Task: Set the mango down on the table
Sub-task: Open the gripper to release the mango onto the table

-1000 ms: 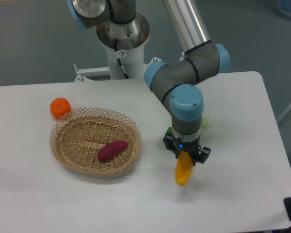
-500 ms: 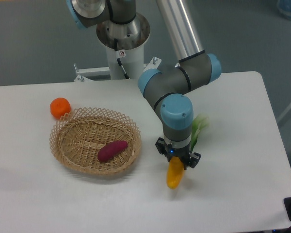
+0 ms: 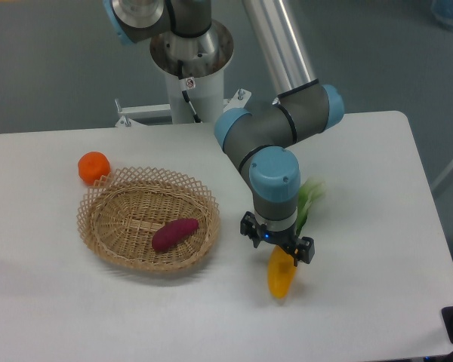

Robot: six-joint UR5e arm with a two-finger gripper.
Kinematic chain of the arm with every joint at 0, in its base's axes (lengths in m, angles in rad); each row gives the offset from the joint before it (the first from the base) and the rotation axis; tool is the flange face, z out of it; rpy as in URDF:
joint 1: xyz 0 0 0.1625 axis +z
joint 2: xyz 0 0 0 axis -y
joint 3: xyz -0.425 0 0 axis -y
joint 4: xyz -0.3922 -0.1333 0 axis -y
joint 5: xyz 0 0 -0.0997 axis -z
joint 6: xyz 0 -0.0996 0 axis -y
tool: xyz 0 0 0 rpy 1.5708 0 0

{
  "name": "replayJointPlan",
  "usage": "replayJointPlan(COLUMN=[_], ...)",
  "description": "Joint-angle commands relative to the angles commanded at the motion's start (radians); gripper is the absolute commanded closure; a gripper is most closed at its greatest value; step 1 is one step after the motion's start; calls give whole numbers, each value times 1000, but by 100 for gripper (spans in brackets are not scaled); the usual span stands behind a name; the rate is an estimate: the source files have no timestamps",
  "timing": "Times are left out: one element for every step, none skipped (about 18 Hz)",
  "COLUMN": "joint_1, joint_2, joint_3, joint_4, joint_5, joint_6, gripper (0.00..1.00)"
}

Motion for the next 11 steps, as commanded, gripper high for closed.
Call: replayJointPlan(joint_1=[3,8,9,9,11,17,26,35,41,44,46], joint_2=[6,11,14,15,15,15,15,15,15,15,15], joint_3=[6,12,18,23,34,46,58,72,86,101,123], joint_4=[-2,-3,-5,-8,-9,-11,-14,-23,-50,-92,-139], joint_5=[-2,-5,-6,-8,-14,-23,-34,-46,-49,-49,-48], joint_6=[5,8,11,18,29,38,47,60,72,87,104], gripper=[0,0,0,0,0,0,0,0,0,0,0])
